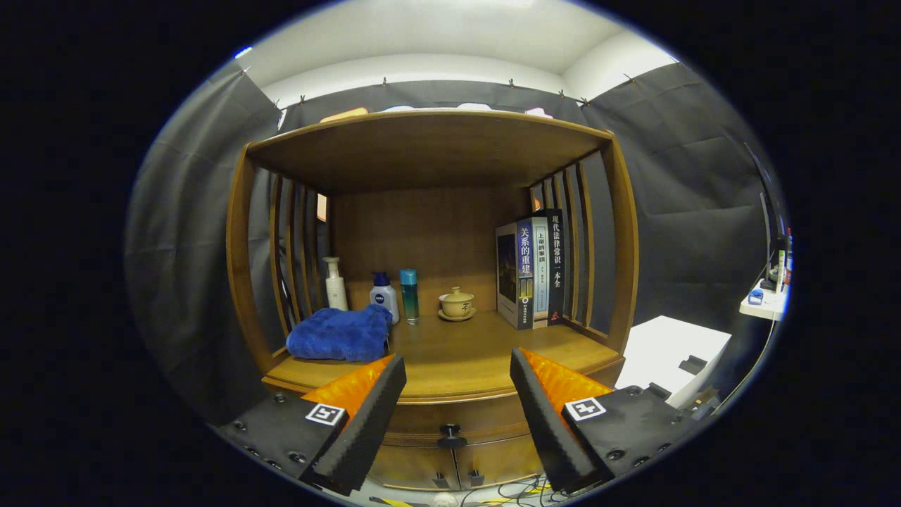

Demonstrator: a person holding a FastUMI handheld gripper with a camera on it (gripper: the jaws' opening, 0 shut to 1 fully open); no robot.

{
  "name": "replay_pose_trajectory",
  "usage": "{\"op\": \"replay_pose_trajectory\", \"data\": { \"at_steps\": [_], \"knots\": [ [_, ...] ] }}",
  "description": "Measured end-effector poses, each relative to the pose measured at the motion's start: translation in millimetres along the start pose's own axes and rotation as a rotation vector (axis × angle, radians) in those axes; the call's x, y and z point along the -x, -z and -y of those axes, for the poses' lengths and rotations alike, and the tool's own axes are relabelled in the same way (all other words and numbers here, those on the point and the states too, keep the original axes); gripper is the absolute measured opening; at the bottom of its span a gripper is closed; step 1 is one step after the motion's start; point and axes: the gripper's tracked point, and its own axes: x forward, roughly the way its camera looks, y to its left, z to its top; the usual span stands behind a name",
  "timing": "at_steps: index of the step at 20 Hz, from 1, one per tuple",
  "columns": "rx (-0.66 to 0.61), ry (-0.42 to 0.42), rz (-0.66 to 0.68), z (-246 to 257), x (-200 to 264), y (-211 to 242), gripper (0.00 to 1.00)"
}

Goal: Pull open the drawer, take out the items inside it, and place them on the countertop above the cabinet.

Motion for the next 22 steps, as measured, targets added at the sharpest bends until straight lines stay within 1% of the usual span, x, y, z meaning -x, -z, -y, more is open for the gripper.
{"op": "replay_pose_trajectory", "data": {
  "at_steps": [5, 9, 15, 22],
  "knots": [
    [0.012, -0.012, 0.005, -6, -1, 14, 0.98],
    [0.051, -0.013, 0.033, -9, -3, 28, 0.98],
    [0.085, -0.058, 0.018, -22, -15, 71, 0.98],
    [0.088, -0.09, -0.065, -31, -28, 128, 0.98]
  ]
}}
